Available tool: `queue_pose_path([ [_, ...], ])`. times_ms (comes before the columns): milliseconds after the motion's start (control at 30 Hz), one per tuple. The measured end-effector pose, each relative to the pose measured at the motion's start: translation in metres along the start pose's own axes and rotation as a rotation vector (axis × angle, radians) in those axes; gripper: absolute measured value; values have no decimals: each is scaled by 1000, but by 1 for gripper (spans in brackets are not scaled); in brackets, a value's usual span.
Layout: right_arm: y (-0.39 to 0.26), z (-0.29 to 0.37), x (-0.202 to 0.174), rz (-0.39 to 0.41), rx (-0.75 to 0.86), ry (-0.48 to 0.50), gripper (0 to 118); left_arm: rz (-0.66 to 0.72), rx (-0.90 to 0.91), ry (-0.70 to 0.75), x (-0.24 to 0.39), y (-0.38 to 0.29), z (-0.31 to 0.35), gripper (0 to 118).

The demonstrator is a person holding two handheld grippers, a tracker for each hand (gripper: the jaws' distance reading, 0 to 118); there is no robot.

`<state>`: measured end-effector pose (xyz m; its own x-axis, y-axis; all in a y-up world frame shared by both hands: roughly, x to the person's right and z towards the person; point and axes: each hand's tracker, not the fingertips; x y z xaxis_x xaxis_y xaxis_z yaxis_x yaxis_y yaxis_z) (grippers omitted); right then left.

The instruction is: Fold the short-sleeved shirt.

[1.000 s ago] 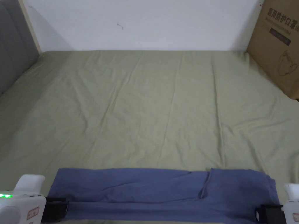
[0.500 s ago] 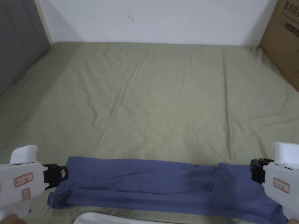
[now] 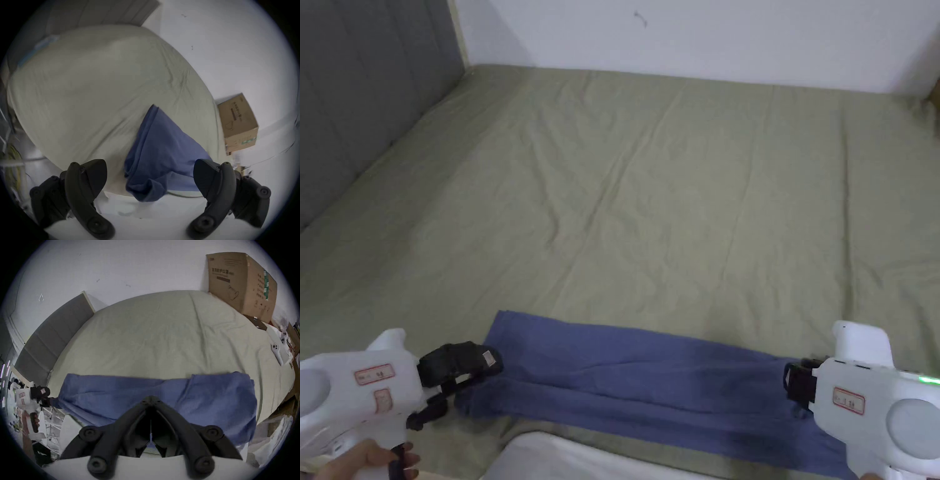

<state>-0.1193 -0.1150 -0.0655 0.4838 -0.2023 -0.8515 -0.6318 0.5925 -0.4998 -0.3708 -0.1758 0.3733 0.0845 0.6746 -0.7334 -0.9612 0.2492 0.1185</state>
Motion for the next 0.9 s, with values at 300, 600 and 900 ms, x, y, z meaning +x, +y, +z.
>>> queue_pose_path([
  [300, 0, -13, 1, -36, -48, 6, 0, 40, 10, -51, 8, 5, -34, 113],
  [600, -3, -25, -1, -35, -81, 0, 0, -72, 7, 64, 14, 13, -33, 43],
  [900, -2, -23, 8, -62, -91, -1, 0, 53, 32, -95, -8, 21, -20, 6],
])
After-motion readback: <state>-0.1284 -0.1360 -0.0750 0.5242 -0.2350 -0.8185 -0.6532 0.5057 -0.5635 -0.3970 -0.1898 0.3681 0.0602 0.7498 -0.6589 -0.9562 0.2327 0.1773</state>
